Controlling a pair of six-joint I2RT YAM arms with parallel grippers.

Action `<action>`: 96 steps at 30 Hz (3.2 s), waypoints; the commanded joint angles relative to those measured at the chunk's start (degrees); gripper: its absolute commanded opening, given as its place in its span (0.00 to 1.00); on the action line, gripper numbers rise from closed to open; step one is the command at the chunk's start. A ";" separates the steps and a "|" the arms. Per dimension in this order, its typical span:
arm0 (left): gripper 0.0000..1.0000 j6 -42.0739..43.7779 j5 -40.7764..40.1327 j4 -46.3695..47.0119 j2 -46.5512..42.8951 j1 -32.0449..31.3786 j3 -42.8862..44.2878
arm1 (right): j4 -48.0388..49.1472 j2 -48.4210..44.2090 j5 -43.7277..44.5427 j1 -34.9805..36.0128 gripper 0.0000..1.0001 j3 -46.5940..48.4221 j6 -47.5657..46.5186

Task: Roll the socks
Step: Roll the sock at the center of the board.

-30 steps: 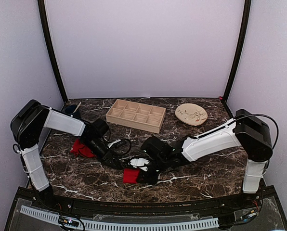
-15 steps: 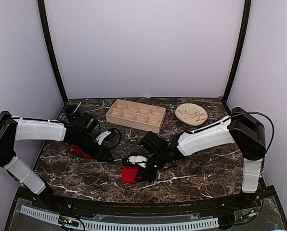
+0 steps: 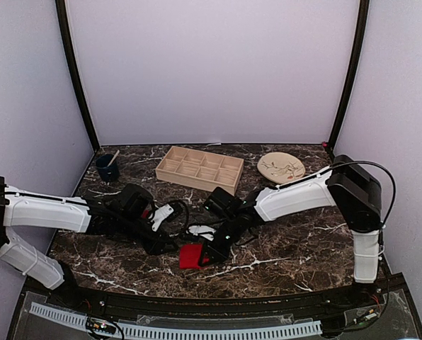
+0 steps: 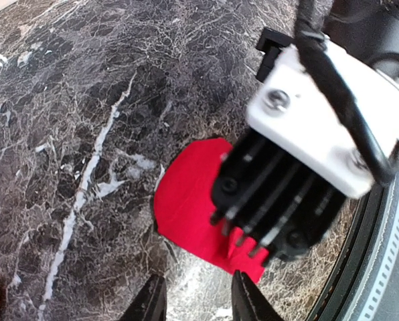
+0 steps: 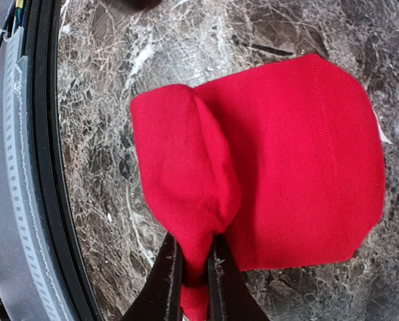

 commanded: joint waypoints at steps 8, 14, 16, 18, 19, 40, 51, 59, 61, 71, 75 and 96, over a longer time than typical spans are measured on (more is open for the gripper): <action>0.36 0.80 -1.66 6.40 -2.02 -5.29 -3.85 | -5.20 4.18 -7.13 -1.76 0.06 5.15 -0.51; 0.38 2.25 -1.96 6.97 -0.36 -7.72 -3.34 | -6.88 5.60 -8.71 -2.04 0.07 6.79 -0.72; 0.39 2.81 -2.03 6.70 0.44 -8.45 -2.82 | -7.13 5.92 -9.07 -2.13 0.07 7.01 -0.73; 0.40 3.50 -1.82 6.28 1.44 -8.99 -2.18 | -7.22 6.04 -9.39 -2.13 0.07 7.12 -0.73; 0.40 3.92 -1.85 6.06 2.03 -9.25 -1.82 | -7.28 6.14 -9.53 -2.13 0.07 7.24 -0.78; 0.41 10.23 -7.03 1.24 11.30 -14.12 4.74 | -8.73 7.29 -11.95 -2.61 0.08 8.23 -1.36; 0.44 10.88 -10.32 0.08 12.45 -14.57 5.15 | -8.90 7.24 -12.95 -2.67 0.09 7.99 -1.53; 0.45 10.24 -10.10 -1.25 16.24 -14.95 6.77 | -8.91 7.15 -13.37 -2.75 0.09 7.79 -1.60; 0.45 9.89 -10.58 -1.37 16.90 -15.04 6.95 | -8.83 7.11 -13.49 -2.82 0.09 7.60 -1.57; 0.44 8.53 -10.84 -2.12 18.77 -15.52 7.59 | -6.97 5.23 -14.36 -4.22 0.09 4.25 -0.99; 0.44 7.30 -11.74 -2.81 19.10 -16.08 7.80 | -7.31 5.22 -14.59 -4.54 0.10 4.18 -1.33; 0.45 7.28 -10.92 -1.07 17.71 -17.33 10.35 | -3.23 -1.66 -13.60 -7.01 0.09 -4.27 1.48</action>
